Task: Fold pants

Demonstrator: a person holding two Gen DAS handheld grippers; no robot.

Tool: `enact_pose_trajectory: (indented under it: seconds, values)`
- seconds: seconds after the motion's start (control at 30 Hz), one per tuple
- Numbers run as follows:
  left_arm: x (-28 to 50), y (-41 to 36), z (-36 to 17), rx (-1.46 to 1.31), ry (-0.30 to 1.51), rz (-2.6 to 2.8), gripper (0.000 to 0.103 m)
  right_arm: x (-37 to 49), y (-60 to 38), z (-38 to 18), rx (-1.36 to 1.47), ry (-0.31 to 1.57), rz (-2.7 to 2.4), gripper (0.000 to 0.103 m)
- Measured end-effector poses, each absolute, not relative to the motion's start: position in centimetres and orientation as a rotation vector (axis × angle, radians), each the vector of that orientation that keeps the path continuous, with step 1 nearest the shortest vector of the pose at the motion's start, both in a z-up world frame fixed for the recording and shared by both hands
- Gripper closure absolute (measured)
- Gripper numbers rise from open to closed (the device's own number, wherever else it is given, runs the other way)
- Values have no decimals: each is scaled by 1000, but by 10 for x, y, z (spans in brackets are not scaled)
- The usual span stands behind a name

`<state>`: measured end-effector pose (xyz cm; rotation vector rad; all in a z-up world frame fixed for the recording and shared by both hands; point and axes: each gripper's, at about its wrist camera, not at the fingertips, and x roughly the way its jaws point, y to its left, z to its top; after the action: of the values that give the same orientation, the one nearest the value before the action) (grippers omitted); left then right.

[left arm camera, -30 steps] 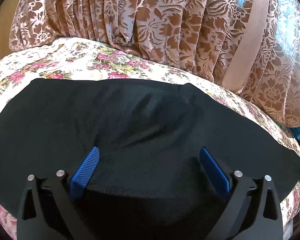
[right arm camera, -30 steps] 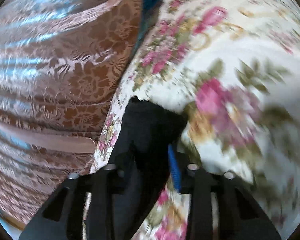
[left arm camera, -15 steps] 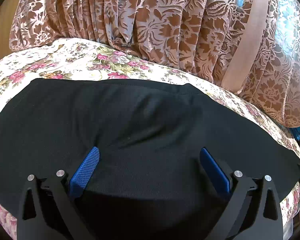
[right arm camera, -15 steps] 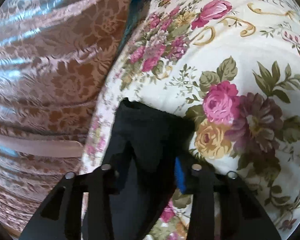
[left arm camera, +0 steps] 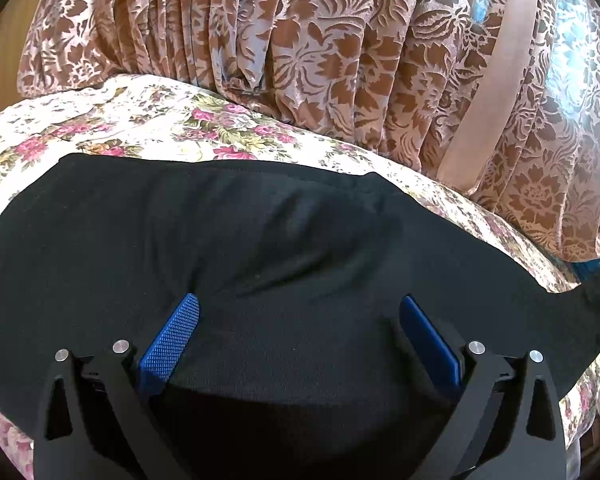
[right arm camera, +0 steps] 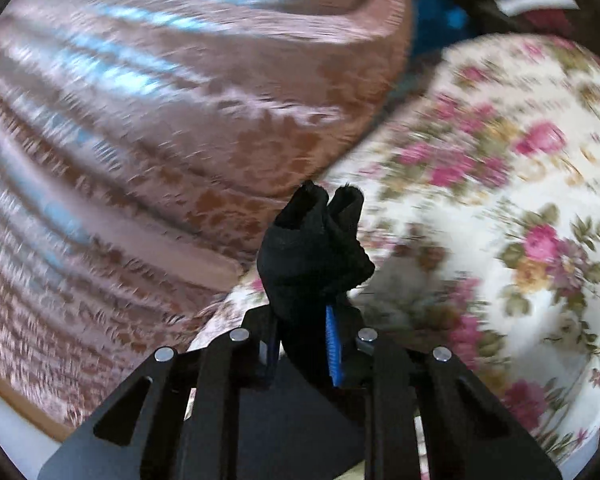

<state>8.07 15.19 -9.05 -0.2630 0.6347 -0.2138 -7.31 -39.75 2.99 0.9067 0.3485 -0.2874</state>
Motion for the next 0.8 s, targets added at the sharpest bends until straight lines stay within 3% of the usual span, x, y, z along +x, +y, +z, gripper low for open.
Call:
enact_pose_trajectory:
  seconds: [0.4,0.8]
  values:
    - [80,153,-91,-265,632,-216,4,-16,-252,89,585,383,38,85]
    - [79,153,-91,-266,630,-217,4,41,-125,33,349,621,261,85]
